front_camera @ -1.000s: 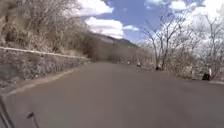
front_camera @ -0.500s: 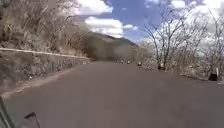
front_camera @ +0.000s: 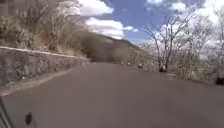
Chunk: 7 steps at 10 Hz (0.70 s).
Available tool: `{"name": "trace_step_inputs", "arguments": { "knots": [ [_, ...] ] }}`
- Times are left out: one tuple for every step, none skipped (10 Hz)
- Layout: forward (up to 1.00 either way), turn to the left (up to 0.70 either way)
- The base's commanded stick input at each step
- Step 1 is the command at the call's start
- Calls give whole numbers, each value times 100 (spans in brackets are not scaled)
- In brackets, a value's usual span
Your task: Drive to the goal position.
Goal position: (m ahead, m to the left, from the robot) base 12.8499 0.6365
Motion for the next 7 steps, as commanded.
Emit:
{"name": "trace_step_inputs", "arguments": {
  "knots": [
    [70,29],
    [70,0],
    [70,0],
    [70,0],
    [70,0],
    [70,0],
    [70,0]
  ]
}}
